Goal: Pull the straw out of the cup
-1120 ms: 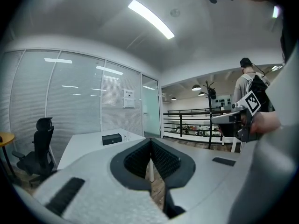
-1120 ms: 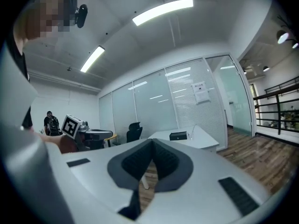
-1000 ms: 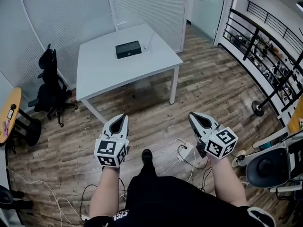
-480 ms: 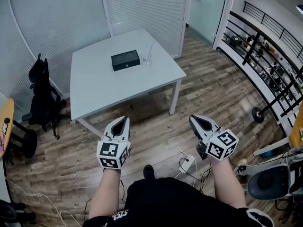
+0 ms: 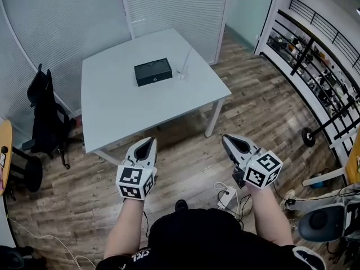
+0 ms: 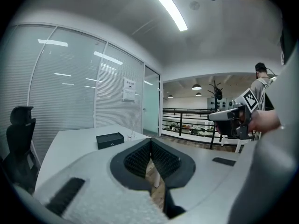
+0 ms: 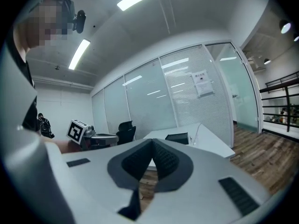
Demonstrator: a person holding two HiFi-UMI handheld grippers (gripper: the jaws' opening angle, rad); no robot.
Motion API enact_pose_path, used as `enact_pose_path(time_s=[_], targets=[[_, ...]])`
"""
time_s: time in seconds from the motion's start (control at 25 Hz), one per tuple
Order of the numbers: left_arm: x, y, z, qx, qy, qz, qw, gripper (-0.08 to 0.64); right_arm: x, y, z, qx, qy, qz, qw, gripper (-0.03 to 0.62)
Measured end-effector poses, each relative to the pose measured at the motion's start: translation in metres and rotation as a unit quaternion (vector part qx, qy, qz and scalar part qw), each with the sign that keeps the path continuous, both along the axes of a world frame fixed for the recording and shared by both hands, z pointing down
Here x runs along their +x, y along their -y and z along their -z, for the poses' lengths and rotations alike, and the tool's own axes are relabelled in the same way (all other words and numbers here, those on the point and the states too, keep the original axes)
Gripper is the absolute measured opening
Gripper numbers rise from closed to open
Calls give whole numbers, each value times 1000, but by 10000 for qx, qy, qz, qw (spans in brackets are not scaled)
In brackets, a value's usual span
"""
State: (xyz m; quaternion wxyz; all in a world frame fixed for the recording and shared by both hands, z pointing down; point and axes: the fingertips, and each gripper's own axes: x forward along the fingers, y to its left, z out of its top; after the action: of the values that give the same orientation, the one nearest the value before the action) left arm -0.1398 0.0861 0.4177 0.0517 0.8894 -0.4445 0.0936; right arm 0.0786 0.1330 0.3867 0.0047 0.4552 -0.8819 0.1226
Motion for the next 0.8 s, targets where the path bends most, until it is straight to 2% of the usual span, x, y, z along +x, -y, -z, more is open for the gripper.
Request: enact_pose_path(time_s=[0.24,0.48,0.8], targets=[[-15,28,-6,-58,-90,-30,9999,11,-17,25,-1,47,97,-29,9999,6],[-10,58,-10,-122,-114,-3,9999,11,-8,59,-8,-6,202,-11,9998,6],[13,148,-14,-125,20,179,9998,11,12,162,-18,2,393,258,9989,6]])
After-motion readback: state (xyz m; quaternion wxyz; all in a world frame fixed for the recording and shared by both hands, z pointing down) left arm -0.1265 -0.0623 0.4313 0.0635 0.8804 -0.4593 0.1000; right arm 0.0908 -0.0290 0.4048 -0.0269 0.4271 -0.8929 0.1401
